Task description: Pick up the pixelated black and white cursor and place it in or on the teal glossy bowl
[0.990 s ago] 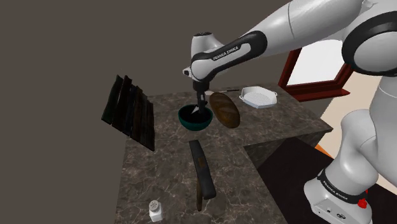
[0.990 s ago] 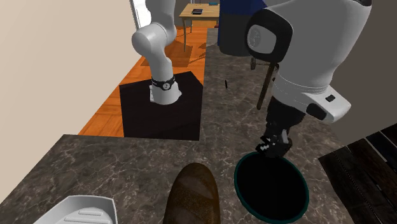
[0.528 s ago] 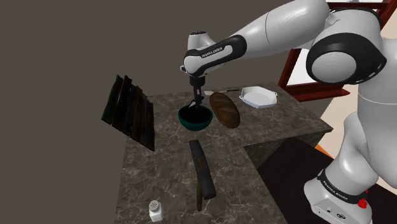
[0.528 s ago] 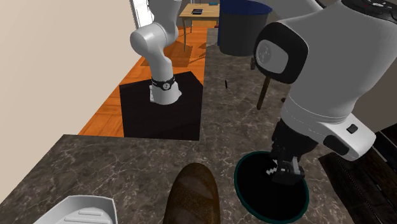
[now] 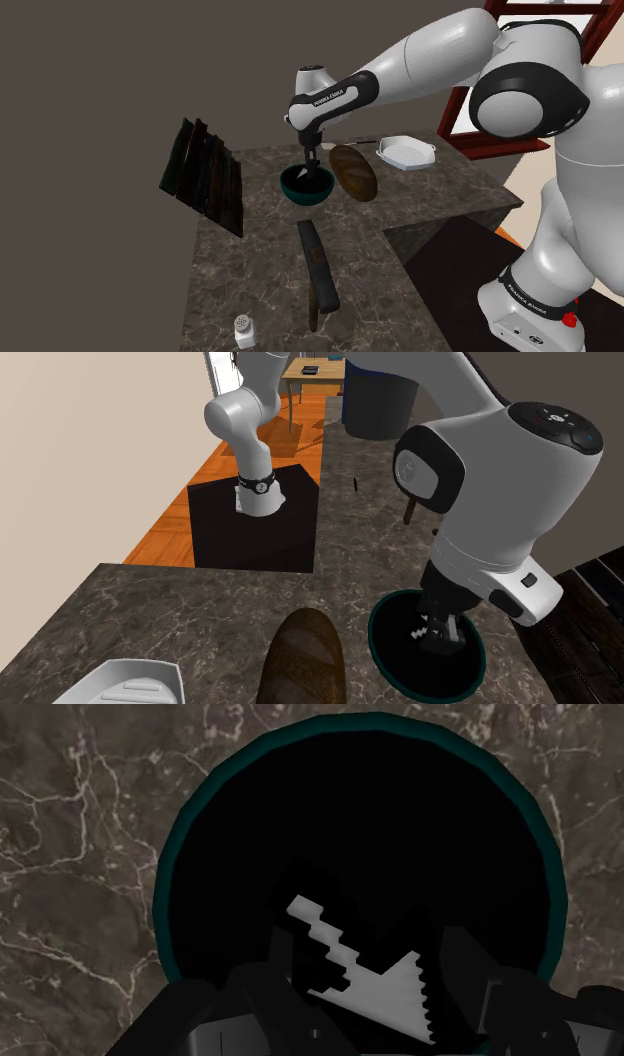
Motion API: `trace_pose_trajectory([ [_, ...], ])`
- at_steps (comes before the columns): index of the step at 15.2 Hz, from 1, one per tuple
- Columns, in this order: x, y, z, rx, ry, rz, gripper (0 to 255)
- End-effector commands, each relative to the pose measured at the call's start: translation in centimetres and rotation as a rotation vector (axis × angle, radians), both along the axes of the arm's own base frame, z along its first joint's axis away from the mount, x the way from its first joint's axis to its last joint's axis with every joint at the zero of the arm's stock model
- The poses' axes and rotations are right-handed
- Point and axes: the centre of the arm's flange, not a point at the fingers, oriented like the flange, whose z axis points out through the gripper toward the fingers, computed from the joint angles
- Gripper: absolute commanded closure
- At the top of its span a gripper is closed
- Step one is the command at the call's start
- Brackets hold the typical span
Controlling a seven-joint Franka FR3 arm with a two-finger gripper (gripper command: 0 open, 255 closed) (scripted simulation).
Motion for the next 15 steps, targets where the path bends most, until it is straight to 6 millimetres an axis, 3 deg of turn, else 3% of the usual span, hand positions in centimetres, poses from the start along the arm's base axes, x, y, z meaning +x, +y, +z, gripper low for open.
trace_pose_trajectory([
  [1, 0.0, 0.0, -1.3, 0.000, 0.000, 0.000, 255],
  [3, 0.0, 0.0, -2.4, 0.000, 0.000, 0.000, 255],
  [10, 0.0, 0.0, -2.4, 0.000, 0.000, 0.000, 255],
  [11, 0.0, 0.0, -2.4, 0.000, 0.000, 0.000, 0],
  [15, 0.0, 0.0, -2.4, 0.000, 0.000, 0.000, 0],
])
